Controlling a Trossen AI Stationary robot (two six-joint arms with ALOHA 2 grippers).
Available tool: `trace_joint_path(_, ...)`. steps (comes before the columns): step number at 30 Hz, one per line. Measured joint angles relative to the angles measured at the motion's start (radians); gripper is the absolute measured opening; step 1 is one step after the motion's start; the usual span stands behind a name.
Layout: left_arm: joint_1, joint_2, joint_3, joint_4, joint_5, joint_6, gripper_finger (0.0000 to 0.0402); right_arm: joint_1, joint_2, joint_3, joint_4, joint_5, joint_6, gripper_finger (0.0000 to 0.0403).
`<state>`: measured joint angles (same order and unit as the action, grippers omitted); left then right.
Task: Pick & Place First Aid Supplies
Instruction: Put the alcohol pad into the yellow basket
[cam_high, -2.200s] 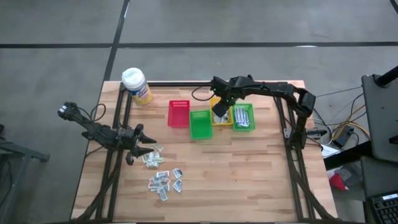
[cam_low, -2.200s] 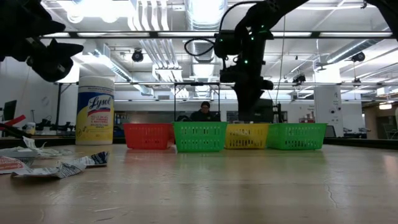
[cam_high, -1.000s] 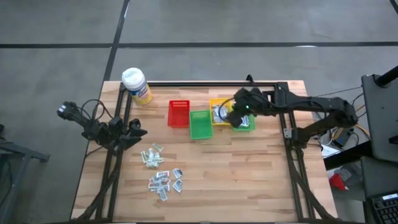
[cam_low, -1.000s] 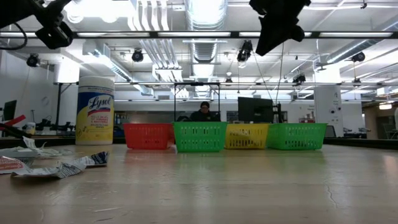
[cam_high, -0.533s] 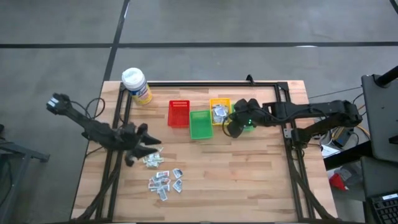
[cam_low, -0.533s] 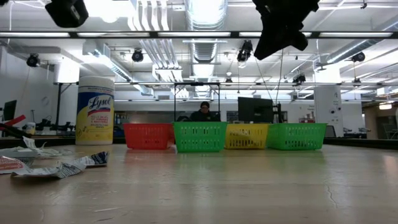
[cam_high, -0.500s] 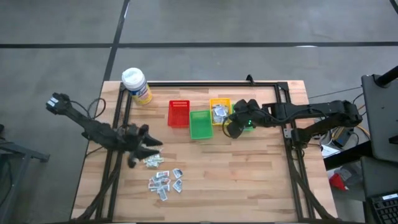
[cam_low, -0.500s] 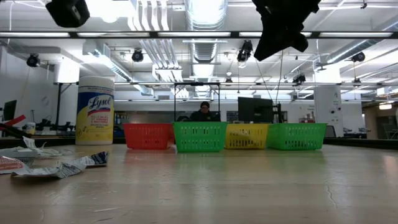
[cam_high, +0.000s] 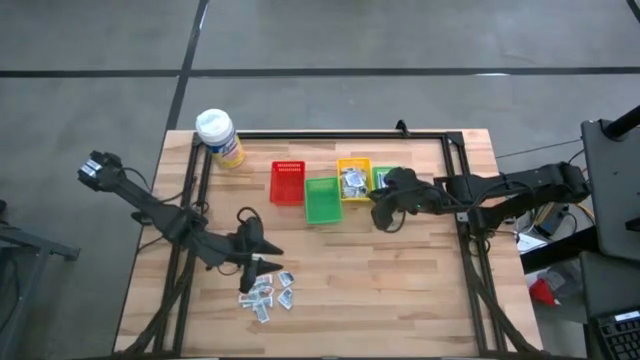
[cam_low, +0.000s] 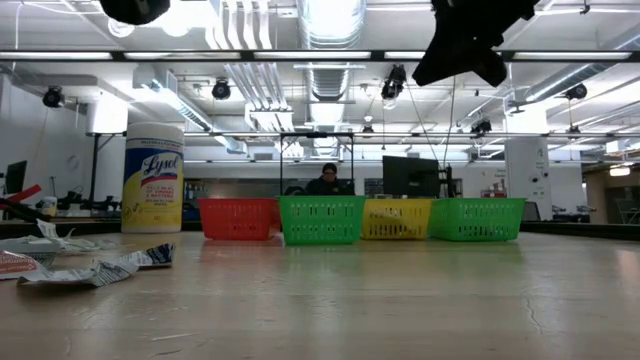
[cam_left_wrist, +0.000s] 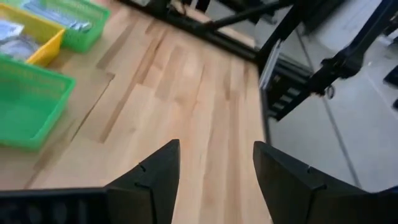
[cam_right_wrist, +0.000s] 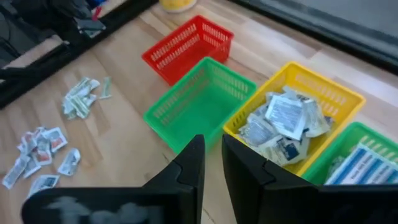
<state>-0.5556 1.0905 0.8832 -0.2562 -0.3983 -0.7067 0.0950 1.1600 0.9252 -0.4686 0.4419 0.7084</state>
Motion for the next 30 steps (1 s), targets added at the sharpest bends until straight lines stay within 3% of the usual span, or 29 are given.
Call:
trace_joint_path(8, 0.000, 0.078, 0.015, 0.035, -0.003, -0.011, 0.0197, 0.026, -0.030, -0.002, 0.014, 0.041, -0.012, 0.0052)
trace_joint_path(14, 0.000, 0.146, 0.014, 0.031, 0.103, -0.051, 0.0197, 0.028, -0.027, -0.002, 0.015, 0.039, -0.011, 0.0052)
trace_joint_path(24, 0.003, 0.316, 0.018, 0.025, 0.155, -0.113, 0.0197, 0.028, -0.026, -0.002, 0.013, 0.032, -0.012, 0.0052)
trace_joint_path(30, 0.005, 0.393, 0.043, -0.089, 0.155, -0.053, 0.0197, 0.028, -0.026, -0.002, 0.011, 0.029, -0.016, 0.0052)
